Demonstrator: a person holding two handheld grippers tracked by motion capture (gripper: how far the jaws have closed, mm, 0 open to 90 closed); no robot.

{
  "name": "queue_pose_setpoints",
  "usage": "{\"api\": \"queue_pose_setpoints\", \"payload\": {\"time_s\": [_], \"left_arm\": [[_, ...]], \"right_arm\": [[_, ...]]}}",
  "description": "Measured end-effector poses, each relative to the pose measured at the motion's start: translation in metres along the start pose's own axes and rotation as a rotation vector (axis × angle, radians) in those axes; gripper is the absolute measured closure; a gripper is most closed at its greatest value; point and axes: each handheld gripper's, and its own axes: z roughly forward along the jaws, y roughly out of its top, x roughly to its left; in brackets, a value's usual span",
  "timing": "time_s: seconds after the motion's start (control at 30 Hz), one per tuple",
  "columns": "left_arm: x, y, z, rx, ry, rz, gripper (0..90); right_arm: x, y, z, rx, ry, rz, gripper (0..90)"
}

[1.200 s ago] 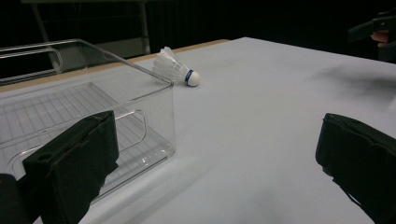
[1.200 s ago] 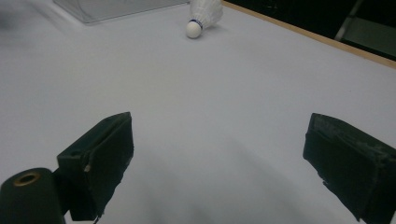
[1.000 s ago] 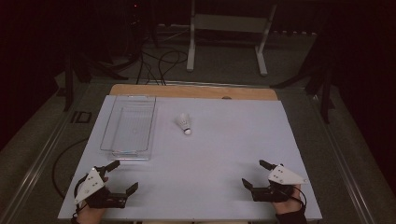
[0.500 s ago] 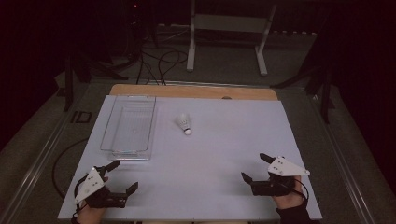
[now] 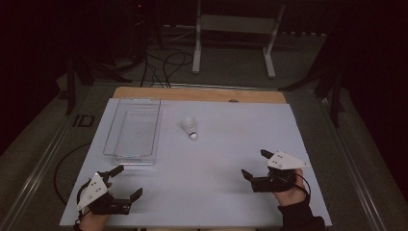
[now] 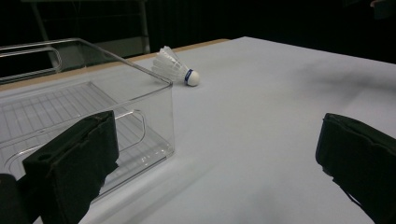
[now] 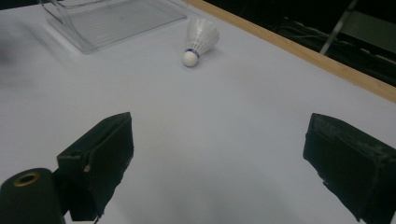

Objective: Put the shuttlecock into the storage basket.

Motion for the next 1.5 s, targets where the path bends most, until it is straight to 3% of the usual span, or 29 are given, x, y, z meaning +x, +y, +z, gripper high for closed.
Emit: {"api": "queue_pose_setpoints", "payload": {"time_s": [0.43, 0.63, 1.13, 1.33, 1.5], "left_arm": [[0.0, 0.0, 0.0, 0.0, -0.001, 0.0, 0.2], [0.0, 0.0, 0.0, 0.0, -0.002, 0.0, 0.1], [0.0, 0.0, 0.0, 0.001, -0.005, -0.001, 0.2], [0.0, 0.0, 0.0, 0.0, -0.006, 0.0, 0.2], [0.0, 0.0, 0.0, 0.0, -0.006, 0.0, 0.2]], "right_arm": [[0.001, 0.02, 0.018, 0.014, 0.013, 0.009, 8.7], [0.001, 0.029, 0.026, 0.026, 0.003, 0.045, 8.7], [0.008, 0.053, 0.05, 0.06, 0.01, 0.05, 8.7], [0.01, 0.063, 0.06, 0.086, 0.019, 0.08, 8.7], [0.015, 0.071, 0.071, 0.134, 0.026, 0.075, 8.6]]}}
